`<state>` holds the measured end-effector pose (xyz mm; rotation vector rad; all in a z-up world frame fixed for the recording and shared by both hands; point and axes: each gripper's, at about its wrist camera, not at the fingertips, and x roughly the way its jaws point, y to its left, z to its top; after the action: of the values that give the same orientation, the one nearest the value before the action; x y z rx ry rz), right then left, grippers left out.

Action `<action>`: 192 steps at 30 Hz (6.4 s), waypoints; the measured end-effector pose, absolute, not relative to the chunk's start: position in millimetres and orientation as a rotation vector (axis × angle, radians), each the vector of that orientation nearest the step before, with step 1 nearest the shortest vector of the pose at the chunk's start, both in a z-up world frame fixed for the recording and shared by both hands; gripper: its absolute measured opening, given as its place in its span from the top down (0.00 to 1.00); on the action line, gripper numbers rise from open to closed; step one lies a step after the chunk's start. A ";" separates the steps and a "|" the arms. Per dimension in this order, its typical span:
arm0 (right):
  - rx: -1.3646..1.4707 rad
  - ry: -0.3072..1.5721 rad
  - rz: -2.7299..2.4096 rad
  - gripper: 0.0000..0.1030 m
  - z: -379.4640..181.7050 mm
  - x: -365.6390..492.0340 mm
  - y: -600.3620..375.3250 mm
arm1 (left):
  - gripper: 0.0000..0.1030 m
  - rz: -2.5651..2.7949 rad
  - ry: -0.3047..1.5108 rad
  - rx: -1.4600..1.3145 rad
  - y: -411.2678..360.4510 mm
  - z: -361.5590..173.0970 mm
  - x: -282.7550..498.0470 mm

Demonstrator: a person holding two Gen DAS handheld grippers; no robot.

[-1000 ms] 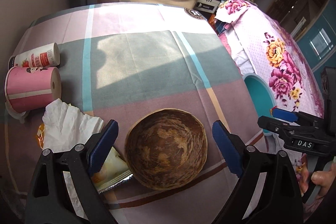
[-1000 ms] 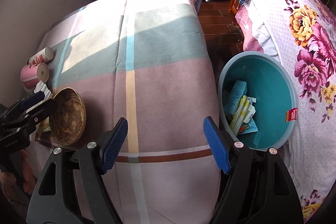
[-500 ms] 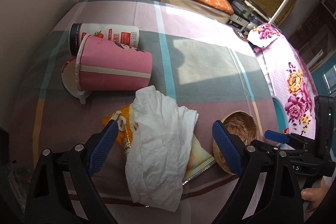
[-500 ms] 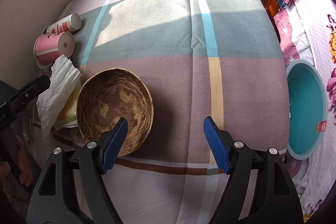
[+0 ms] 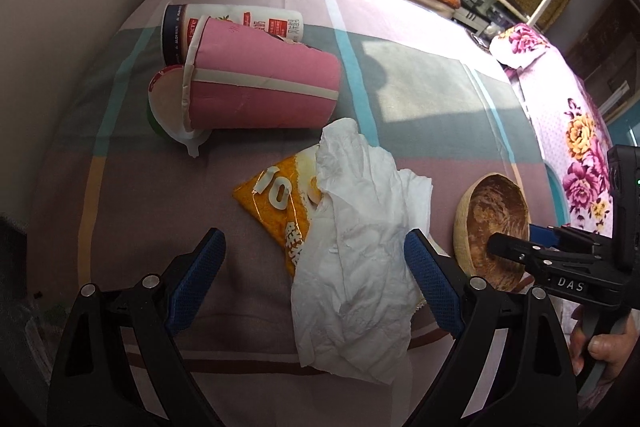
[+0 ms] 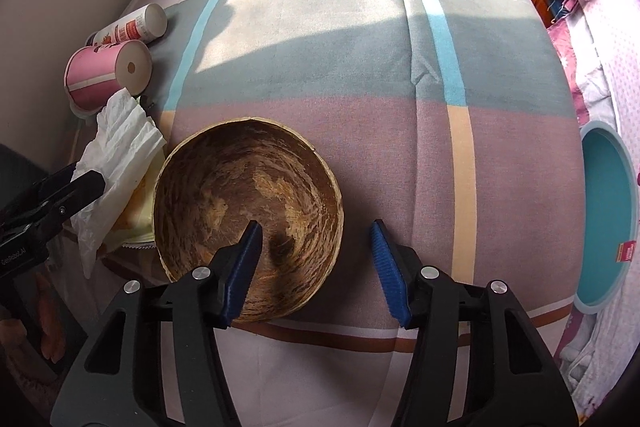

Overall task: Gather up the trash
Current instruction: 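Grasp the woven bowl with the right tool while the left tool grasps the tissue, then lift the tissue with the left tool while the right tool lifts the bowl, then open the left tool over the bin while the right tool holds the bowl, then lower the woven bowl into the bin and open the right tool, then move both open tools back over the orange cake packet and pink cups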

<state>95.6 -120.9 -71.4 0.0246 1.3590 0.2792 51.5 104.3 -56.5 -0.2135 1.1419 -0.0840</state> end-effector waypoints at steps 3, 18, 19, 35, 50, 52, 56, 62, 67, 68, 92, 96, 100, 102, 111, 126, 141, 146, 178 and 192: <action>0.018 1.353 0.290 0.60 -70.5 94.1 -120.4 | 0.11 -0.097 1.148 -0.181 97.1 -58.2 52.0; -0.002 1.244 0.302 0.94 -38.4 83.2 -132.2 | 0.11 -0.140 1.157 -0.069 69.0 -54.6 48.8; 0.004 1.243 0.298 0.94 -37.0 82.6 -135.5 | 0.12 -0.134 1.153 -0.058 68.4 -54.2 49.5; 0.075 1.270 0.267 0.90 -44.5 83.1 -160.7 | 0.75 -0.184 1.145 0.008 52.1 -61.2 57.8; 0.120 1.296 0.299 0.83 -70.1 88.1 -149.7 | 0.82 -0.169 1.061 -0.195 85.6 -32.2 57.9; 0.120 1.269 0.314 0.91 -63.6 87.3 -149.0 | 0.82 -0.175 1.067 -0.189 83.2 -31.4 58.0; 0.121 1.217 0.309 0.93 -45.8 87.4 -155.6 | 0.82 -0.206 1.074 -0.176 70.1 -31.3 58.1; 0.123 1.150 0.248 0.93 -25.3 85.6 -182.3 | 0.82 -0.263 1.088 -0.139 38.3 -32.3 61.1; 0.170 1.107 0.193 0.93 -11.6 85.8 -220.1 | 0.82 -0.322 1.085 -0.092 1.0 -27.7 68.2; 0.178 1.097 0.181 0.93 -8.8 85.5 -228.4 | 0.82 -0.330 1.084 -0.083 -5.9 -27.2 69.9; 0.327 0.971 -0.170 0.93 0.6 45.6 -452.5 | 0.82 -0.636 1.164 0.169 -273.1 -55.5 99.3; 0.341 0.977 -0.199 0.93 -8.7 43.2 -469.8 | 0.82 -0.654 1.180 0.193 -293.2 -63.9 100.0; 0.363 0.985 -0.220 0.93 -18.5 42.3 -484.5 | 0.82 -0.664 1.200 0.221 -309.5 -73.9 102.0; 0.369 0.993 -0.231 0.93 -23.9 42.0 -489.9 | 0.82 -0.667 1.208 0.231 -315.8 -78.2 102.8; 0.362 1.018 -0.259 0.93 -37.2 42.3 -499.6 | 0.81 -0.694 1.223 0.254 -340.4 -90.3 104.3; 0.347 1.037 -0.254 0.93 -41.6 52.6 -495.5 | 0.21 -0.634 1.171 0.218 -327.5 -78.6 110.2; 0.308 1.113 -0.221 0.93 -59.8 68.5 -470.8 | 0.15 -0.558 1.172 0.162 -277.0 -74.7 111.5; 0.293 1.151 -0.206 0.92 -69.3 76.2 -457.9 | 0.15 -0.524 1.184 0.121 -253.9 -76.4 116.9; 0.176 1.185 -0.115 0.28 -31.6 78.7 -347.8 | 0.12 -0.390 1.130 -0.067 -106.0 -50.1 90.8; 0.028 1.211 0.045 0.26 -20.5 81.3 -229.5 | 0.11 -0.223 1.088 -0.228 22.6 -41.1 65.6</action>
<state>81.3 -229.5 -20.5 0.0277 1.2114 0.0451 65.6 22.6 -41.1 -0.2281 1.0880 -0.2234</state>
